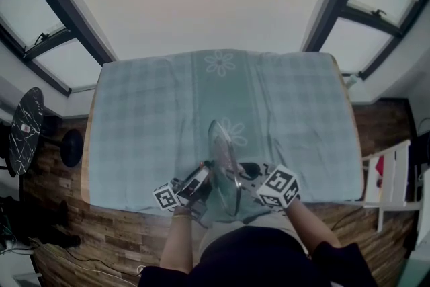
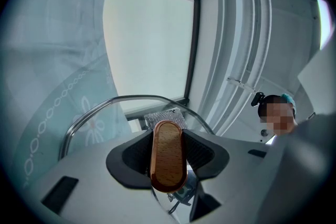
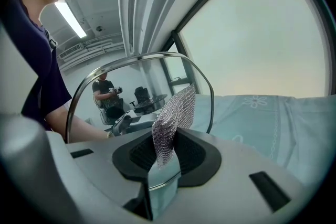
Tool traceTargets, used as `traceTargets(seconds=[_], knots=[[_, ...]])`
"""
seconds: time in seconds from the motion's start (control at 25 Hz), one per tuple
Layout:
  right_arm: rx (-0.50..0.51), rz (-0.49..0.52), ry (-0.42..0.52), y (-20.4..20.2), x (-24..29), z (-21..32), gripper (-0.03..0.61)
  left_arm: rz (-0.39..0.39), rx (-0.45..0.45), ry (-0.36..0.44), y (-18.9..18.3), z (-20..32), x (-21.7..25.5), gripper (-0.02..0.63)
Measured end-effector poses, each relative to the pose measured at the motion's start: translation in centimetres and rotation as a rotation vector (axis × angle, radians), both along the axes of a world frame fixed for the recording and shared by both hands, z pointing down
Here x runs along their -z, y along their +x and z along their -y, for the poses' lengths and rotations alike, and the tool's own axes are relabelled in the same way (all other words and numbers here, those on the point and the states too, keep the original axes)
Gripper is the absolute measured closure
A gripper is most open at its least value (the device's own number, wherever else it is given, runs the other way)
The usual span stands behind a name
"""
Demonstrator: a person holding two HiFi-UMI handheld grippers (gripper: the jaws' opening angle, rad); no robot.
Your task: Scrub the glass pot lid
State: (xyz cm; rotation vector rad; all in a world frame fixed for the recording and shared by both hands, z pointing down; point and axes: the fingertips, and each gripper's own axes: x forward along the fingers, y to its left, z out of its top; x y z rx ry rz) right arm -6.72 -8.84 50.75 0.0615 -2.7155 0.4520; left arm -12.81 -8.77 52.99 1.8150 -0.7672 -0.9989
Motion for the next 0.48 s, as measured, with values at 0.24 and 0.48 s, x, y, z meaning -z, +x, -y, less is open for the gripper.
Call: traceTargets(seconds=[0.24,0.48], knots=[[0.018,0.003,-0.009,-0.3,-0.1,-1.1,0.495,-0.019,0.006,0.014,-0.4,-0.2,0.0,0.443],[0.024,0.008,-0.004,0.0,-0.4,-2.0,0.495,-0.035,0.005,0.017,-0.6,-0.3,-0.2,0.443]])
